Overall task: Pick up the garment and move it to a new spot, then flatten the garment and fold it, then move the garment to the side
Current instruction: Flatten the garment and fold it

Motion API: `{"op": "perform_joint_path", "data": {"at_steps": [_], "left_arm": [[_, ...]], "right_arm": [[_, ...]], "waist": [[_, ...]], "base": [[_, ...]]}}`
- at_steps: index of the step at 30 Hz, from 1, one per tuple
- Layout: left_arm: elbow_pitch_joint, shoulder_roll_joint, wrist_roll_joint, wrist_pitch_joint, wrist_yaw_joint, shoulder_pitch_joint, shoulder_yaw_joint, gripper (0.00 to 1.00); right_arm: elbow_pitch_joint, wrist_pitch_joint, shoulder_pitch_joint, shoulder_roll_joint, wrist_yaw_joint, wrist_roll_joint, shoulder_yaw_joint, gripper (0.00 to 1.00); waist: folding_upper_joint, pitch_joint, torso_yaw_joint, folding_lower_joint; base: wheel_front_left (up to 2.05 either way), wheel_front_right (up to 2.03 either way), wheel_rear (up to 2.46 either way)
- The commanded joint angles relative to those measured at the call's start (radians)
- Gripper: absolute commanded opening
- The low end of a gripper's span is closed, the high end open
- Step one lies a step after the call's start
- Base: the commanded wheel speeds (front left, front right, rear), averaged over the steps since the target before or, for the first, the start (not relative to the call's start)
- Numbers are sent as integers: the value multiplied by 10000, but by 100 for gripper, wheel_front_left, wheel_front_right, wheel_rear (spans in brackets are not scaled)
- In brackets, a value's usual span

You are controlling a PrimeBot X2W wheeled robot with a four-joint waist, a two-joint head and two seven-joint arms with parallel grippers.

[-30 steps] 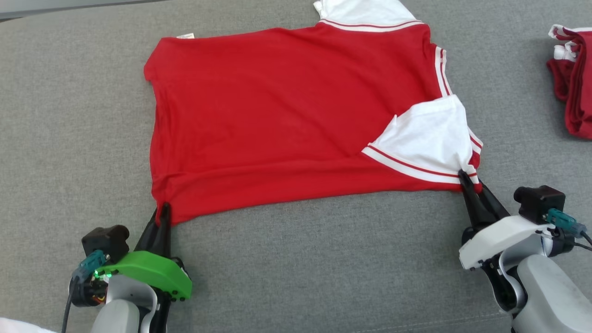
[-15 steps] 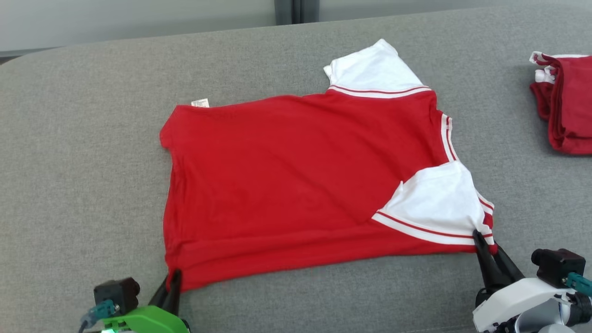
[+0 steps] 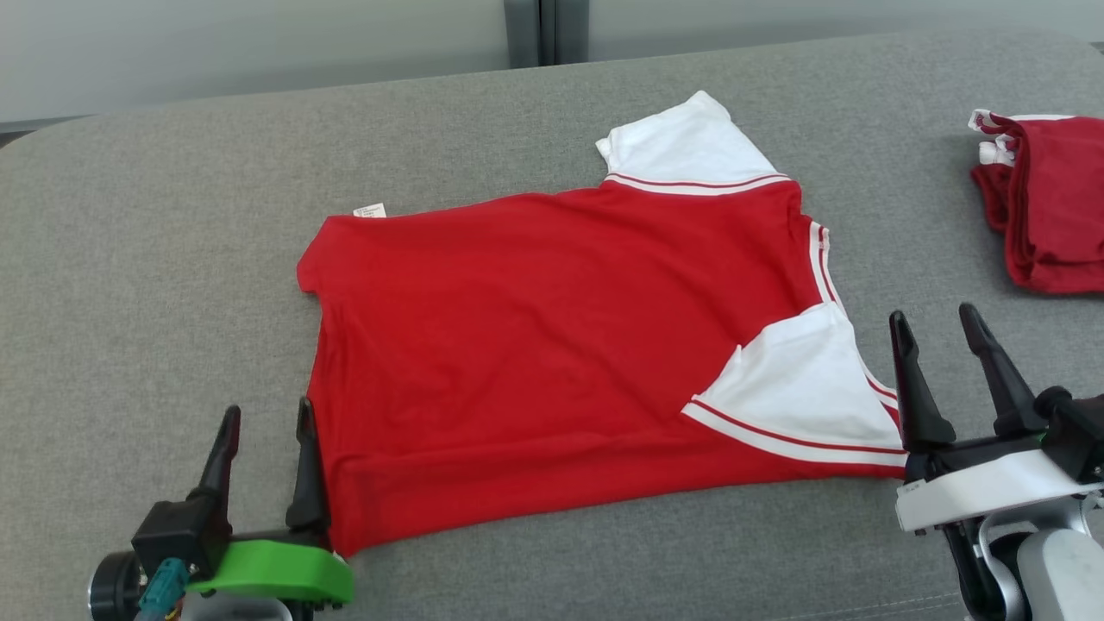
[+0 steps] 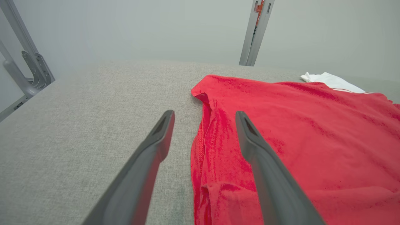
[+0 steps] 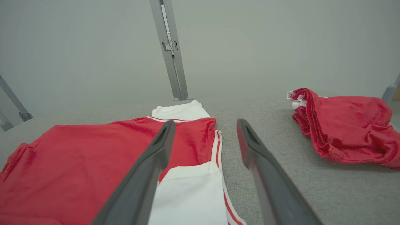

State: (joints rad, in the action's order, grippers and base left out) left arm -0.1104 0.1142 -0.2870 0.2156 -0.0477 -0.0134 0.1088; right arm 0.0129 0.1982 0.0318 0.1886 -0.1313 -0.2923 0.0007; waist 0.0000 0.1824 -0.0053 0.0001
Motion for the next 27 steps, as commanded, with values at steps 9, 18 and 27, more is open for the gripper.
{"op": "perform_joint_path", "data": {"at_steps": [9, 18, 27], "left_arm": [[965, 255, 392, -17, -246, 555, 51, 100], [1150, 306, 150, -511, -211, 744, 85, 100], [215, 733, -390, -2162, 721, 3801, 360, 100]], "right_arm": [[-1363, -670, 117, -138, 13, 476, -240, 100], [-1640, -813, 50, -301, 13, 415, -384, 100], [-1849, -835, 476, -369, 14, 352, -516, 100]], "waist": [[0, -152, -22, -1], [0, 156, 1, -1], [0, 1252, 106, -1]], "base": [[0, 0, 0], [0, 0, 0], [0, 0, 0]]}}
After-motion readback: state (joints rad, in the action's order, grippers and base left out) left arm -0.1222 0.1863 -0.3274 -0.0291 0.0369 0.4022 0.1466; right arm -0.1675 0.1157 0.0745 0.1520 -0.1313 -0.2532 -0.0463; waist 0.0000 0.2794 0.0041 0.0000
